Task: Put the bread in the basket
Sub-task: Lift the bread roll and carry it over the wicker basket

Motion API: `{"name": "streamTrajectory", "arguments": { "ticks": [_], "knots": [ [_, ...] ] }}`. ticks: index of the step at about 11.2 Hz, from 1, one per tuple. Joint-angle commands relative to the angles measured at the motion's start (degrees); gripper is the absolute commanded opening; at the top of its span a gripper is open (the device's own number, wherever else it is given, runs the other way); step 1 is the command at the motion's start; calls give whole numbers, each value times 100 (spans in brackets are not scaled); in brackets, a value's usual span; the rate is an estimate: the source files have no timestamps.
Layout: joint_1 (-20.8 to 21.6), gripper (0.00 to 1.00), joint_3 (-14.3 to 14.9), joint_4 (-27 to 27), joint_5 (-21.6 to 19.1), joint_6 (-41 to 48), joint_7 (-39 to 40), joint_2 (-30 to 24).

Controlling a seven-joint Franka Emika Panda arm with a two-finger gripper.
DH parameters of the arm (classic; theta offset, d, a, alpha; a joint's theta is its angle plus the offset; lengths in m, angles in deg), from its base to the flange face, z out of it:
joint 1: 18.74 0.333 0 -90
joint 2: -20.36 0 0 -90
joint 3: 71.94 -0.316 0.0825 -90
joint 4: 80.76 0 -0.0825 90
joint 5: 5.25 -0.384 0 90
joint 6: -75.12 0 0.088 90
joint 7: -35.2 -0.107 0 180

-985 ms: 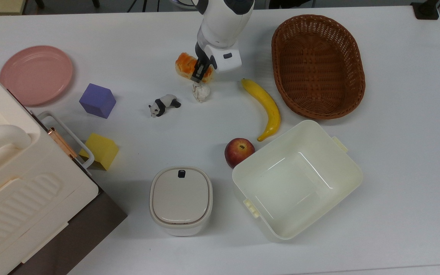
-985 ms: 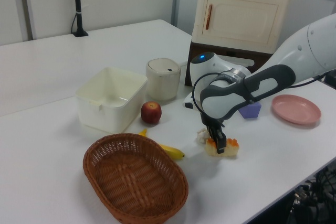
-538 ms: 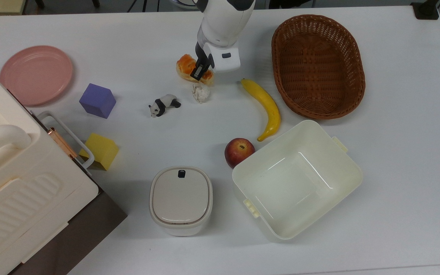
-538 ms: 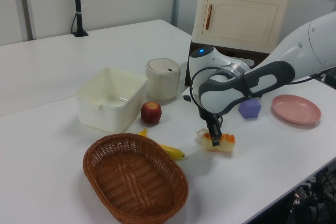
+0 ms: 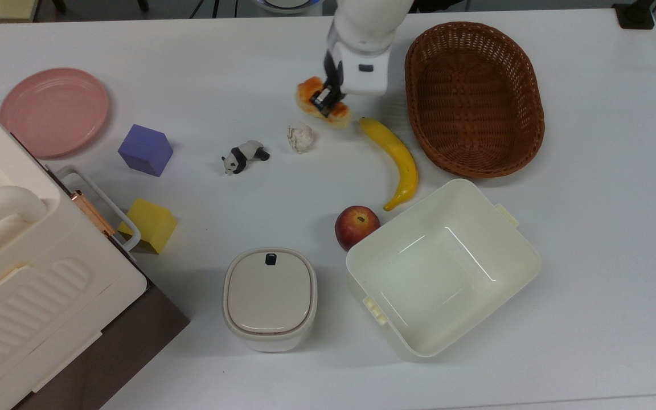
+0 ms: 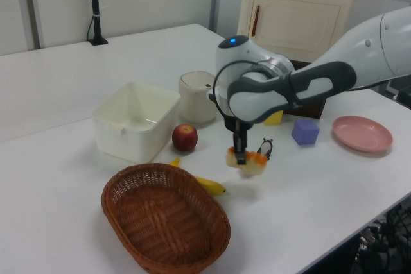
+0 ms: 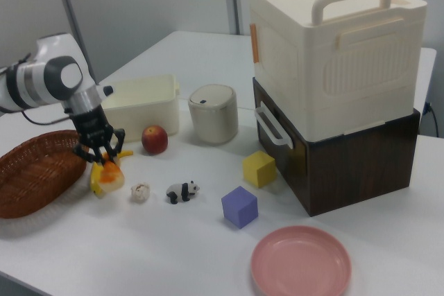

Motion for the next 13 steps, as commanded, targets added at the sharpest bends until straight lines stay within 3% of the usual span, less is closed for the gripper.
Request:
{"name": "streamTrajectory", "arguments": {
  "ticks": [1, 3, 7, 13],
  "knots": [
    [283, 18, 11, 620, -546, 415, -718, -61],
    [529, 18, 11, 946, -854, 565, -1061, -61],
    [1249, 18, 11, 1036, -891, 504, -1808, 70],
    [1962, 18, 20, 1834, -750, 548, -2486, 1133]
  ]
}}
